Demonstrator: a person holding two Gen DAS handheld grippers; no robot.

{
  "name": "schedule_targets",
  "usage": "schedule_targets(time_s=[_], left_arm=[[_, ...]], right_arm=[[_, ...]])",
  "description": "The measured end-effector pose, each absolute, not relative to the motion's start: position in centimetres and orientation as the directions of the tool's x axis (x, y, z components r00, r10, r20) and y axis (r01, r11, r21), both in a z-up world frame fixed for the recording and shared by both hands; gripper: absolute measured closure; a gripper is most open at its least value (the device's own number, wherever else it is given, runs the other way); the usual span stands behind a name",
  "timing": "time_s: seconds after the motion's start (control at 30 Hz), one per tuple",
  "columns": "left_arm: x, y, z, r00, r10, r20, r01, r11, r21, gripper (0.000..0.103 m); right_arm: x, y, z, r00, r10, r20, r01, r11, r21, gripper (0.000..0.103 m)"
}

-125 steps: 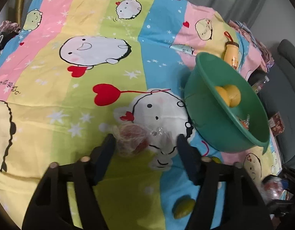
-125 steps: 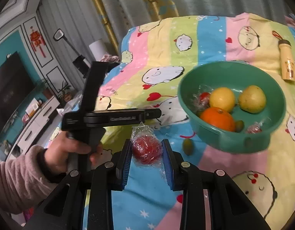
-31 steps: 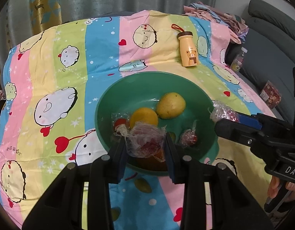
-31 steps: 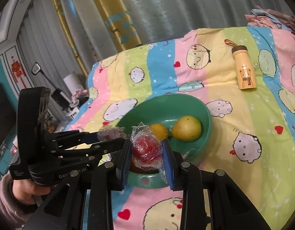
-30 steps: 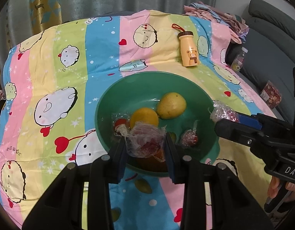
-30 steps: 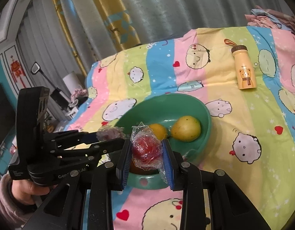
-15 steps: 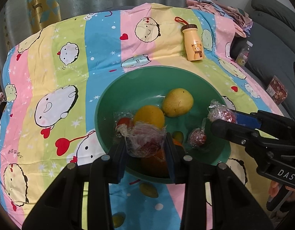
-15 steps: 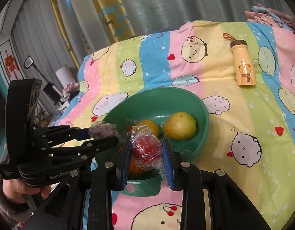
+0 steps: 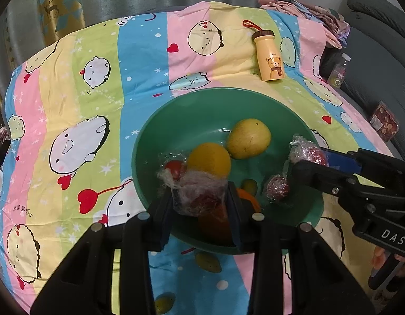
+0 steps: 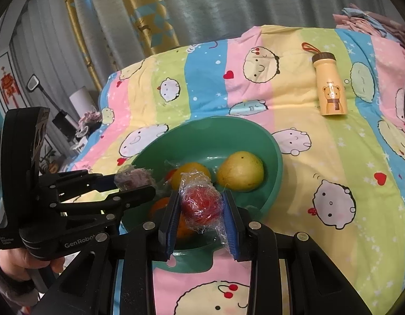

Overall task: Organize fruits
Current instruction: 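Open the left tool over the basin while the right tool releases its candy, then withdraw both tools from the basin toward the small green fruits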

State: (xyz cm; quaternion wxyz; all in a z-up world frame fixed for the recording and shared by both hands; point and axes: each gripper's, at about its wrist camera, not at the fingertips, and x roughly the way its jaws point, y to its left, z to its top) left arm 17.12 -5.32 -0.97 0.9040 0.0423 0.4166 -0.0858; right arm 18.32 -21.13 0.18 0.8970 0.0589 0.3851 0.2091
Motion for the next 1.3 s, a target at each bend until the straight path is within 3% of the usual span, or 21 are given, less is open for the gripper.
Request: schedule_targets(time_s=[0.23, 0.3, 0.57, 0.73, 1.3], left_arm=[[17.1, -5.0, -0.8, 0.645, -0.114, -0.755, 0.182, 0.983, 0.007, 0.06], [17.0, -5.0, -0.8, 0.647, -0.114, -0.754, 0.181, 0.983, 0.006, 0.058], [16.1, -4.9, 0.0, 0.672, -0.107, -0.733, 0.172, 0.985, 0.015, 0.035], [14.8, -4.5, 0.6, 0.682, -0.116, -0.722, 0.172, 0.985, 0.005, 0.024], [9.0, 0.9, 1.2, 0.69, -0.121, -0.713, 0.067, 0.992, -0.103, 0.02]], right_arm=[[18.3, -21.3, 0.1, 0.619, 0.413, -0.668, -0.317, 0.91, 0.269, 0.068], [18.3, -21.3, 0.3, 0.624, 0.413, -0.664, -0.313, 0.91, 0.272, 0.06], [16.9, -22.4, 1.5, 0.656, 0.416, -0.629, -0.297, 0.909, 0.292, 0.049], [15.2, -23.2, 2.3, 0.67, 0.425, -0.609, -0.294, 0.905, 0.308, 0.047], [10.7, -24.9, 2.1, 0.658, 0.416, -0.628, -0.256, 0.908, 0.332, 0.047]])
